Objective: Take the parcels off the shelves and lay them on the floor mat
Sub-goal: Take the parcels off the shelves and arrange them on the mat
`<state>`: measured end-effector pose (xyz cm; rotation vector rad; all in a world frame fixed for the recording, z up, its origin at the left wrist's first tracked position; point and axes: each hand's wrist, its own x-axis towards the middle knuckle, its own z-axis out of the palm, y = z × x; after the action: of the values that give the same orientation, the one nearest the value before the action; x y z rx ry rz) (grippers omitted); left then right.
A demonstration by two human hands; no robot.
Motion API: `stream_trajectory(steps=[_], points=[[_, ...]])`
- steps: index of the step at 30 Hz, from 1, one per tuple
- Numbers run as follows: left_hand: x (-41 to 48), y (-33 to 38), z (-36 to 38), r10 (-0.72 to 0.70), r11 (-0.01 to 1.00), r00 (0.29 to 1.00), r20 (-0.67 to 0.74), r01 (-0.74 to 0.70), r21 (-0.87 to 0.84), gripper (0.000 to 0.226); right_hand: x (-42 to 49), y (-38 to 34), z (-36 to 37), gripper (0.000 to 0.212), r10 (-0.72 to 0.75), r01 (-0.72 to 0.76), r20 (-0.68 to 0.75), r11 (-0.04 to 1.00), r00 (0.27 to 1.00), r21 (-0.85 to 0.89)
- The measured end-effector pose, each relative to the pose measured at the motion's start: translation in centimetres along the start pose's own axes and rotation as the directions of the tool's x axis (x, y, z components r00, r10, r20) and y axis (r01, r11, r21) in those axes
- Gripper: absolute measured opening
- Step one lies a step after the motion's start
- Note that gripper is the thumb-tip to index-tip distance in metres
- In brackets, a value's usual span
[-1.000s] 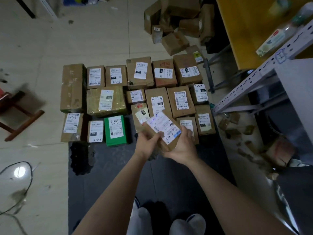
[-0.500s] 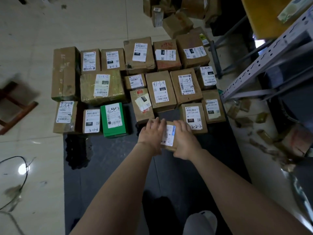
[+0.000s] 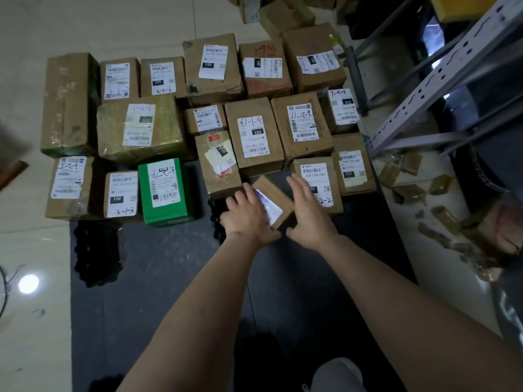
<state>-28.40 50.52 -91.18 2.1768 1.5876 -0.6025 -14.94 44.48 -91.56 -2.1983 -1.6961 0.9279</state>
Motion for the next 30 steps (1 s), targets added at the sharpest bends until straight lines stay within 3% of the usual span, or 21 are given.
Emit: stream_trajectory(steps=[3, 10, 13, 17, 19, 24, 30], points=[[1.6, 1.7, 0.7, -0.209, 0.956, 0.976, 0.067, 0.219, -0.195, 0.142, 1.0, 1.4, -0.4, 0.100, 0.105, -0.092, -0.129, 0.990, 0.986, 0.104], [7.7, 5.2, 3.2, -0.382, 0.797, 0.913, 0.141, 0.403, -0.450, 0.128, 3.8, 5.4, -1.9, 0.053, 0.182, -0.139, -0.326, 0.979, 0.928, 0.151], [10.0, 6.8, 4.0, -0.281, 0.779, 0.933, 0.225, 0.358, -0.514, 0.110, 4.5, 7.3, -2.4, 0.041, 0.197, -0.155, -0.317, 0.976, 0.928, 0.153], [11.1, 7.5, 4.1, -0.063, 0.847, 0.922, 0.382, 0.252, -0.468, 0.075, 4.1, 8.5, -2.4, 0.035, 0.237, -0.206, -0.195, 0.964, 0.952, 0.166], [10.1, 7.5, 3.4, -0.002, 0.850, 0.934, 0.357, 0.190, -0.491, 0.065, 3.1, 8.3, -2.3, 0.034, 0.238, -0.205, -0.165, 0.959, 0.957, 0.193], [6.2, 7.5, -0.8, 0.003, 0.810, 0.949, 0.316, 0.183, -0.557, 0.072, 0.7, 5.5, -5.1, 0.034, 0.239, -0.197, -0.148, 0.948, 0.960, 0.251], [0.7, 9.9, -11.3, 0.061, 0.803, 0.981, 0.183, 0.061, -0.592, 0.064, -1.9, -0.6, -14.3, 0.032, 0.220, -0.140, -0.262, 0.945, 0.940, 0.294]])
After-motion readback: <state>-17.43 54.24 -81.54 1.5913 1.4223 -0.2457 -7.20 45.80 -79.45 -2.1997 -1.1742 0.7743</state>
